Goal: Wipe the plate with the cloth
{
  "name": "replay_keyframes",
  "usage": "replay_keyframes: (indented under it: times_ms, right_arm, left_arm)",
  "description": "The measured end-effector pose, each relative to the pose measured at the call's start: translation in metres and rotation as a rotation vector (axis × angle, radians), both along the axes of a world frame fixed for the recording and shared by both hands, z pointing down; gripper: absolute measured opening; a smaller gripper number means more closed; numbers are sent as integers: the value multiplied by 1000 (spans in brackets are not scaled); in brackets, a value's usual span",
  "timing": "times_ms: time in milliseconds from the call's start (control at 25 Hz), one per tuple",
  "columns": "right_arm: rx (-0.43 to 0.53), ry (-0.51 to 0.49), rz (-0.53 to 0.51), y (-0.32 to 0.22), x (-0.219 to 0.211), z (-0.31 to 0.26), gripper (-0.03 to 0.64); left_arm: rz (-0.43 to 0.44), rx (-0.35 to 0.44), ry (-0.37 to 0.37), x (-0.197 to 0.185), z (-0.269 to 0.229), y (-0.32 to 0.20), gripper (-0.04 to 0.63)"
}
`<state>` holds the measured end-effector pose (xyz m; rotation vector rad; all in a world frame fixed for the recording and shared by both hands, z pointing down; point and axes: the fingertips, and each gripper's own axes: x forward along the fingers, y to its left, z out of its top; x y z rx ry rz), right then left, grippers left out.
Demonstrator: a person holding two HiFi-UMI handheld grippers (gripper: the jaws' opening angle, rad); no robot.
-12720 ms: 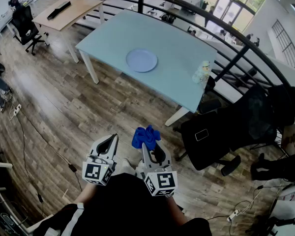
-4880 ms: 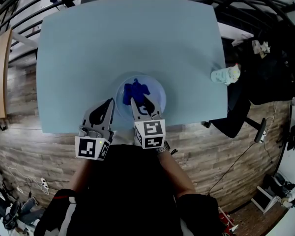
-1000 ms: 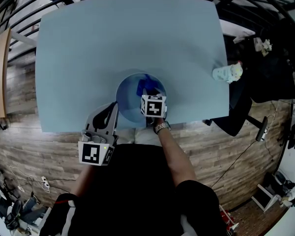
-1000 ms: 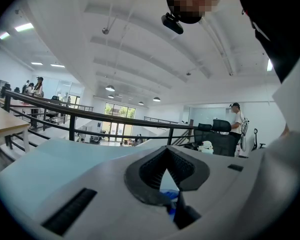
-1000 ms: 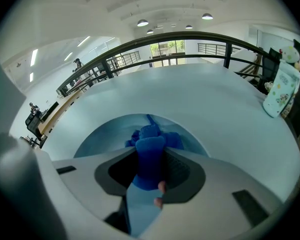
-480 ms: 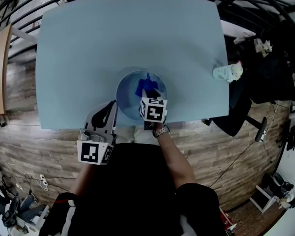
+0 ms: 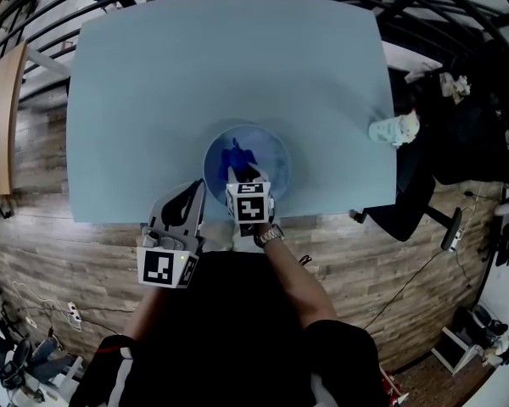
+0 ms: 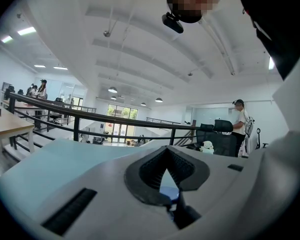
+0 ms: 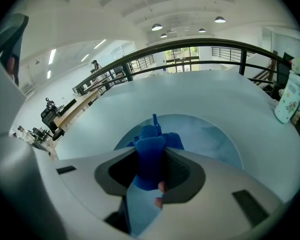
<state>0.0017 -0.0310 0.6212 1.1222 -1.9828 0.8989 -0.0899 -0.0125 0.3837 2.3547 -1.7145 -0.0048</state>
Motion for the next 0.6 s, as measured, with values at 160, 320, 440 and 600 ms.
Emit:
replay_keyframes:
  times_ms: [160,320,440,600]
  right_arm:
    - [-9,-6,-37,7,-15,1,118]
    - [-30,-5,-69,13,-28,8,118]
    - [-49,-1,-88,14,-36,18,118]
    - [-56,-5,-90,14,-40,29,118]
  left_arm:
    - [-8,11,6,0,-3,4,1]
    - [-18,-4,-7,-6,1,10,1]
    - [-23,-8,-20,-10,3,9,1]
    - [-19,-8,-27,-10,2,10,1]
